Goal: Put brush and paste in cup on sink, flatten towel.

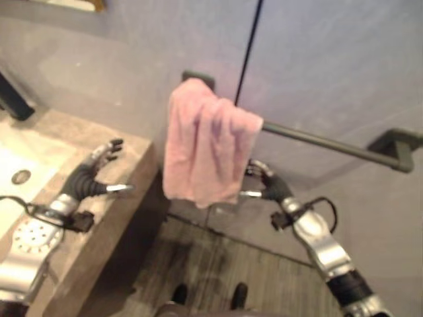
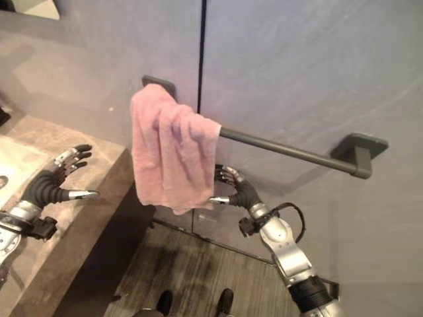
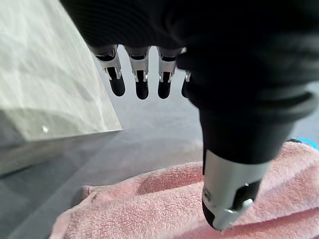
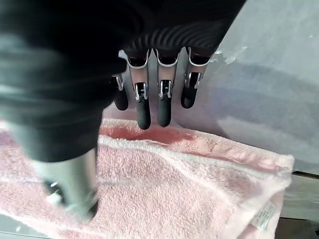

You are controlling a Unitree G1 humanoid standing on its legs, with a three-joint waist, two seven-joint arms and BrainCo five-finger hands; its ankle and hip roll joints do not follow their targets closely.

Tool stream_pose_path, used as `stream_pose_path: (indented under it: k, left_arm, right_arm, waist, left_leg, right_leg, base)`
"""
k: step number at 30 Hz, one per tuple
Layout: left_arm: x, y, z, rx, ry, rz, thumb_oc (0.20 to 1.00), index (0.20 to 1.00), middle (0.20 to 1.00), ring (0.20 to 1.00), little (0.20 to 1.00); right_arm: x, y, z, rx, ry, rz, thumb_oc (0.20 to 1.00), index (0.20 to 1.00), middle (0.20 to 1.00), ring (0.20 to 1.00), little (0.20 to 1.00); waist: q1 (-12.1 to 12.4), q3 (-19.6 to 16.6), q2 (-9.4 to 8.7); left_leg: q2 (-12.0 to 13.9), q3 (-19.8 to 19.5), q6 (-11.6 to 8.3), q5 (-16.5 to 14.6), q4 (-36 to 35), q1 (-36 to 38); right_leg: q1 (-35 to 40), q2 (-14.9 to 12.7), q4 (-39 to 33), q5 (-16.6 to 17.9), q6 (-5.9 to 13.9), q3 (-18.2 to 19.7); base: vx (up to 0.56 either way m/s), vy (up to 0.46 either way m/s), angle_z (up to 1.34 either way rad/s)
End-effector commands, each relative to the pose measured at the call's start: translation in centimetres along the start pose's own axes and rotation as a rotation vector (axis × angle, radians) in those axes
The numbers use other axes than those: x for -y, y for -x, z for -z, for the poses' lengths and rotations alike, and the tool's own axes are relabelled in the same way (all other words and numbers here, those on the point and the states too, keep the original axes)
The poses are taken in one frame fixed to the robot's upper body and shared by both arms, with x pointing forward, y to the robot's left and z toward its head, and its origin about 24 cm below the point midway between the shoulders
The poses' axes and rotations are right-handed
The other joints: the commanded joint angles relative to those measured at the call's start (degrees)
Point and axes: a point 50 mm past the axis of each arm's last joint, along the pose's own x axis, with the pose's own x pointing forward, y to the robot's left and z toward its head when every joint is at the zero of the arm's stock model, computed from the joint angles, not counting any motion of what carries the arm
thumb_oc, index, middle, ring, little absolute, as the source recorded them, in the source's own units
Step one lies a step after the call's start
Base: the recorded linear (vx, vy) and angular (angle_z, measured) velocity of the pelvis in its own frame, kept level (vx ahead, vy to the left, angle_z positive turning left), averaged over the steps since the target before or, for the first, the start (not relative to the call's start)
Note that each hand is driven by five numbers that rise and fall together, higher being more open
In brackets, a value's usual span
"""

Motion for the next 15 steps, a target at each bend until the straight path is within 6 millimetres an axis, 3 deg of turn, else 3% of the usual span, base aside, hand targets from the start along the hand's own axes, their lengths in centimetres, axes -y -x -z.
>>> stream_pose_path:
  k: [1, 15]
  left_arm:
    - [-0.58, -1.17, -1.7, 0.099, -0.011, -0.032, 1.0, 1.0, 1.0, 1.0, 1.0]
    - [0.4, -2.17, -1.34, 0.107, 0.02, -0.028, 1.0, 1.0, 1.0, 1.0, 1.0]
  right_arm:
    - [0.59, -2.24, -3.92, 0.183, -0.008, 0.013, 0.2, 0.2, 0.2, 0.2, 0.2]
    - [-0.16, -2.76, -4.06, 0.188, -0.024, -0.011, 0.2, 0.2, 0.2, 0.2, 0.2]
  waist:
    - [0.55, 0.88, 1.6]
    - [0.22, 0.29, 1.38]
  left_leg:
    - [-2.54, 1.91, 7.11, -0.99, -3.6, 1.0]
    - [-2.77, 2.84, 7.37, -1.24, -3.6, 0.97]
  right_leg:
    - [4.4, -2.23, -0.11, 3.19, 5.23, -1.94]
    - [4.12, -2.47, -0.11, 2.48, 5.16, -1.53]
  base:
    - [0.02, 0.078, -0.18]
    - [0.01, 0.021, -0.06]
